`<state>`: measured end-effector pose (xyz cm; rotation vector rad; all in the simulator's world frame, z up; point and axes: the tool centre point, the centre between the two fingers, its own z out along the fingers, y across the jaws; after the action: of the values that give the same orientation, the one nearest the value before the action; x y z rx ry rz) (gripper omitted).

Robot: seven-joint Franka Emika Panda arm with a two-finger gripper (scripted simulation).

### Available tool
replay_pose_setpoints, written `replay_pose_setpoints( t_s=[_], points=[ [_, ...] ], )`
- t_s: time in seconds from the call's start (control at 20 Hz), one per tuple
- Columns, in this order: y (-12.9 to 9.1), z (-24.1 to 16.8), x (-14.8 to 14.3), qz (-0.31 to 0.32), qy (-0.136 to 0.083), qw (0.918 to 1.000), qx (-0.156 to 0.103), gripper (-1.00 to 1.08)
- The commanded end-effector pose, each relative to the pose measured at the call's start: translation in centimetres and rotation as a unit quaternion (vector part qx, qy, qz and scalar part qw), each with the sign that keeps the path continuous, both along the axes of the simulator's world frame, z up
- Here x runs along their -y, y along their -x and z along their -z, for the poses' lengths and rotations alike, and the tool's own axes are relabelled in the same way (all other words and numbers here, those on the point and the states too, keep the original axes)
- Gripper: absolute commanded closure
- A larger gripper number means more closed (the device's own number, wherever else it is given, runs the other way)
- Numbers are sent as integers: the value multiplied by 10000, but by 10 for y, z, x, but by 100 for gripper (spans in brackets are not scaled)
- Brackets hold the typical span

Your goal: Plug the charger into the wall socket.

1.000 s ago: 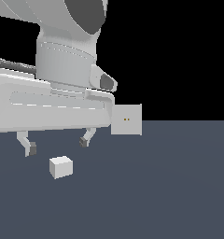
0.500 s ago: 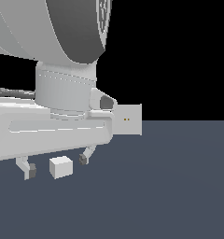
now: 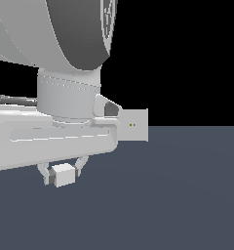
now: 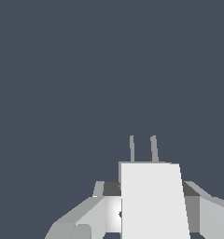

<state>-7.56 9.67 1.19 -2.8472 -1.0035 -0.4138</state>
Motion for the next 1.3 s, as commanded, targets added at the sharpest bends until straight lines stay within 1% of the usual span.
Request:
replay_pose_setpoints(
  t_s=[0.0, 0.2, 0.35, 0.55, 0.75, 0.95, 1.25],
  points=[
    [0, 0, 0, 0, 0, 10000, -1, 108],
    [-1, -1, 1, 24, -1, 10000, 1, 108],
    [-6, -4, 4, 149, -5, 9999, 3, 108],
    [-19, -13, 13, 477, -13, 9989, 7, 108],
    [-36, -25, 29, 968, -24, 9953, 13, 108],
    [-56, -41, 52, 1584, -32, 9874, 19, 108],
    [-81, -66, 93, 2556, -31, 9668, 22, 108]
  ],
)
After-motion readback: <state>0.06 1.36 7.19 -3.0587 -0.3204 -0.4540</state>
